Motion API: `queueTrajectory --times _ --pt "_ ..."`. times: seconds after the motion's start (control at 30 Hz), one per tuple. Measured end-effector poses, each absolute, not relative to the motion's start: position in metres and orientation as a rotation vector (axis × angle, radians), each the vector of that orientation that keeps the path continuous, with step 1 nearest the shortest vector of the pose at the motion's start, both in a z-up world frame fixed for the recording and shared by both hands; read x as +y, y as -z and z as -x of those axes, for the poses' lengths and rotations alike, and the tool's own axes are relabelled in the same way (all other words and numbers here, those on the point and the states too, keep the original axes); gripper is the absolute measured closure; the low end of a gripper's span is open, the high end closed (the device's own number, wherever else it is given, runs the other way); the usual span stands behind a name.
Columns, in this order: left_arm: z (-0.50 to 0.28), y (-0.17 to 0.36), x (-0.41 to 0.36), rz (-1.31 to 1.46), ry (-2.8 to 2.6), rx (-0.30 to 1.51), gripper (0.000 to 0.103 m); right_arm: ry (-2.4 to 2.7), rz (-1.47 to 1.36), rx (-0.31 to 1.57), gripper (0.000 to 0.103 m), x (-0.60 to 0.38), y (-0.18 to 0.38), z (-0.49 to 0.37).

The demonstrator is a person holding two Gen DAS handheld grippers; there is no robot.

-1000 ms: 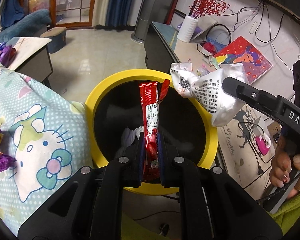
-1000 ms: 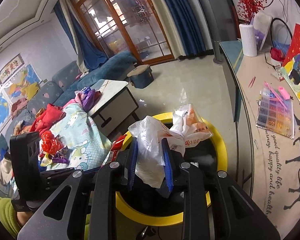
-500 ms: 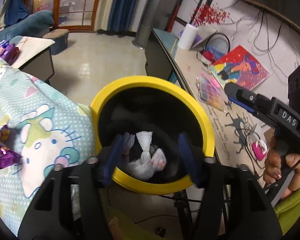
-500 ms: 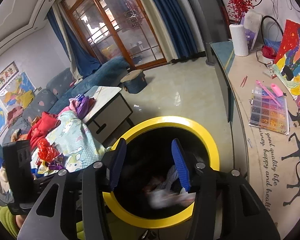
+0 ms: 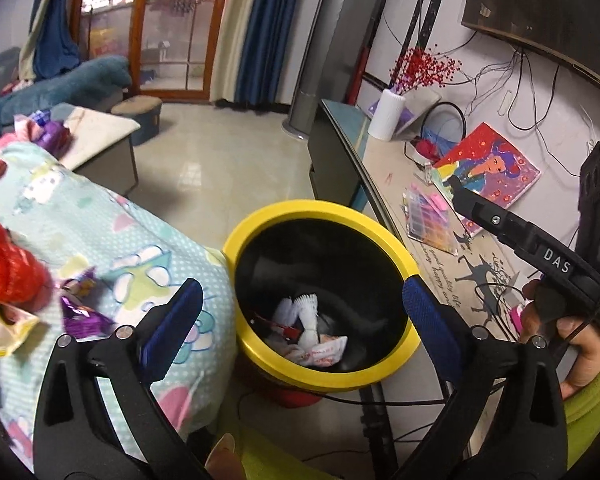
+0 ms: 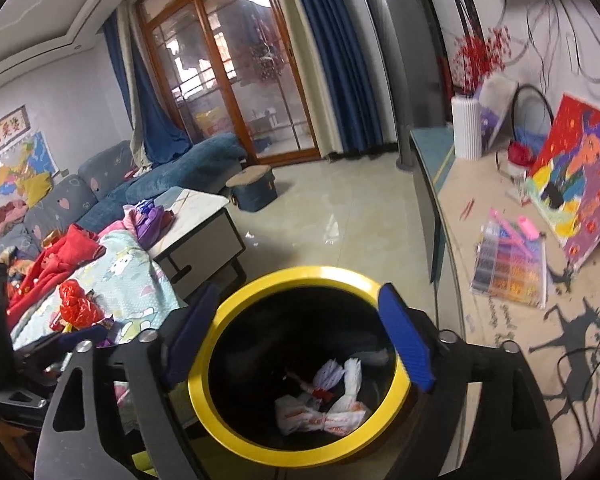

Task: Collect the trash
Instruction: 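Open both grippers to drop the wrapper and bag into the bin, then move both grippers back over the trash on the bed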

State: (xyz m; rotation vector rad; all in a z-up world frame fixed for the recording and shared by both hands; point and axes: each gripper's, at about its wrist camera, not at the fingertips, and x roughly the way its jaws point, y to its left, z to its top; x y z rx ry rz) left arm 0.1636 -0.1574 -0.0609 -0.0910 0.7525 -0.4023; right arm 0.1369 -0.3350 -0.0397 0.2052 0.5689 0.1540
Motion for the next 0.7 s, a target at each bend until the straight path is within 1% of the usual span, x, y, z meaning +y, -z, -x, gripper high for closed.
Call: queueTrajectory --times 0.13,0.7 --pt "-0.158 0.055 -0.151 0.082 0.386 0.735 0.011 -0.159 -0.183 0.534 0.016 -0.329 0.029 -0.131" --pt "-0.134 0.022 -0.111 0.095 0.291 0.622 0.011 -0.200 -0.130 0.460 0.011 -0.296 -0.004 -0.111"
